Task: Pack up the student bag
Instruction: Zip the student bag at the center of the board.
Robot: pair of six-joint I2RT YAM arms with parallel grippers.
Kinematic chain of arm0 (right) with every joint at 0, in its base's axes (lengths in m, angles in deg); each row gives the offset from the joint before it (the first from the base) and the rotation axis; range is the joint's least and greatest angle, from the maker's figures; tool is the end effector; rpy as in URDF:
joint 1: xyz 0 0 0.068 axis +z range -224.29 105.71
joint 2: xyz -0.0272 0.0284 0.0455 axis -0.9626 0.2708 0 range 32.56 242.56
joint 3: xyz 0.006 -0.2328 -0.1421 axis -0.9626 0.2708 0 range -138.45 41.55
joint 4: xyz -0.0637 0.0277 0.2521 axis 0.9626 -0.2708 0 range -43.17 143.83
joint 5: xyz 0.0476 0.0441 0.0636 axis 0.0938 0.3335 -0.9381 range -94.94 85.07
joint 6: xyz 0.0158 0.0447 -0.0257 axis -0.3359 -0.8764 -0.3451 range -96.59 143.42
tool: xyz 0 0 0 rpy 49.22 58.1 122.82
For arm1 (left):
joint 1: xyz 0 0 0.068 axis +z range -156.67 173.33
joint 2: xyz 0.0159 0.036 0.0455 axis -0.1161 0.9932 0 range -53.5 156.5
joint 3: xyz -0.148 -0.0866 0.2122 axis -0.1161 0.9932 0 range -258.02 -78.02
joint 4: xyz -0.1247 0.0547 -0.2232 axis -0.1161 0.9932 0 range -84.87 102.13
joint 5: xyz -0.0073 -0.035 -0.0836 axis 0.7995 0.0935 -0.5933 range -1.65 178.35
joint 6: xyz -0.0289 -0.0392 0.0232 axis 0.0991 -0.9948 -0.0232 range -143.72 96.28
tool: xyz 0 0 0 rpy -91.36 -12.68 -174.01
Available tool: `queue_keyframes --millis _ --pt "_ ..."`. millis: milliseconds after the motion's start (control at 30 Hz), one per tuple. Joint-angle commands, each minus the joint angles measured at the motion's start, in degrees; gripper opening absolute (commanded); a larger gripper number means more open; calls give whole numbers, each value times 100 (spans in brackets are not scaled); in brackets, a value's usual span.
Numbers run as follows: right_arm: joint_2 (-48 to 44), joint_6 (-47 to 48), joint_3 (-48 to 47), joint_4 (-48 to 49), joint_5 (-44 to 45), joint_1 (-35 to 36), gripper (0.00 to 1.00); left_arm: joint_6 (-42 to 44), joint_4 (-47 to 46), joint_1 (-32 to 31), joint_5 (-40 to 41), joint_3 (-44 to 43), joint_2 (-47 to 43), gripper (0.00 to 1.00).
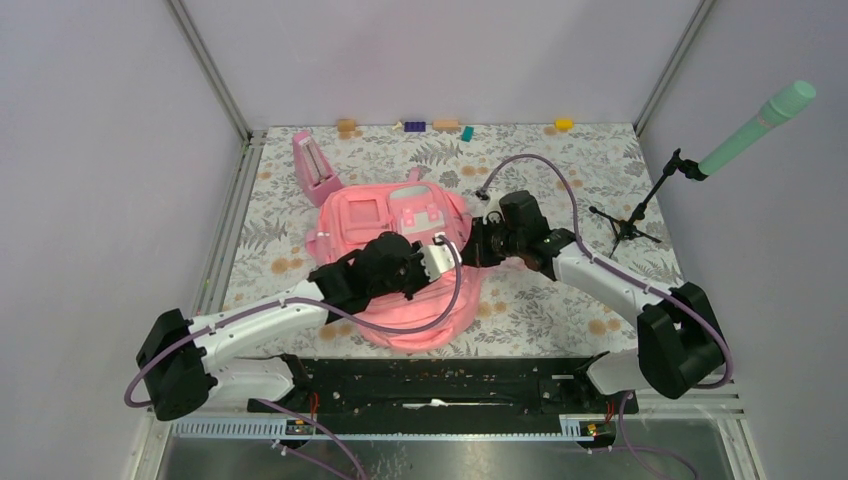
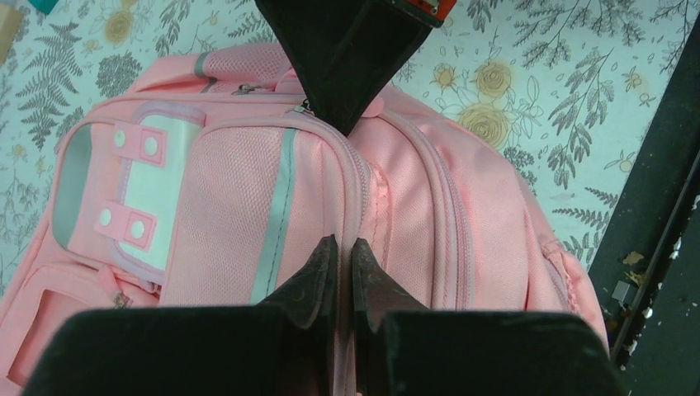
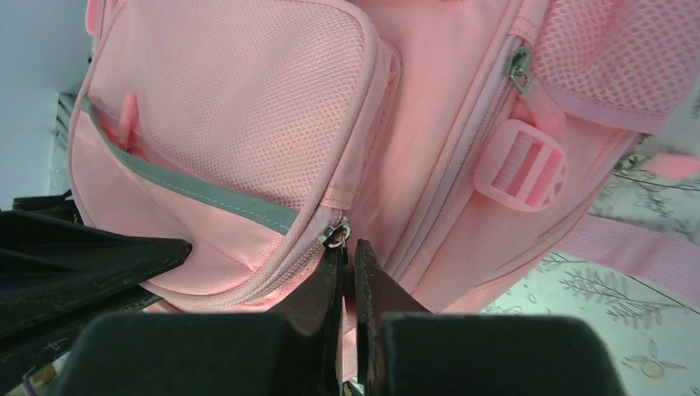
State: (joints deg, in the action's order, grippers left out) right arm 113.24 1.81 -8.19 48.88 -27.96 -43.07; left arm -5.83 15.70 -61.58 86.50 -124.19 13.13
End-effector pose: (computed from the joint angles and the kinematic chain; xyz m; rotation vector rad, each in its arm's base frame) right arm 0.2533 0.1698 0.2368 -0.4299 2.2657 0.9395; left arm 0.1483 -0.2131 0.2698 1.2859 1.7111 -0.4171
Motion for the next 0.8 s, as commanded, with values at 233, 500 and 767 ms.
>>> queue_keyframes --millis 233,500,767 --pt "-931 324 510 -584 3010 -882 0 309 -659 289 -521 -1556 1434 0" --pt "-967 486 118 -820 3017 -881 0 -99 -871 729 -703 -2204 2306 0" --pt "-1201 704 -263 -1189 2636 -887 56 -971 -1213 881 -488 -2171 2176 78"
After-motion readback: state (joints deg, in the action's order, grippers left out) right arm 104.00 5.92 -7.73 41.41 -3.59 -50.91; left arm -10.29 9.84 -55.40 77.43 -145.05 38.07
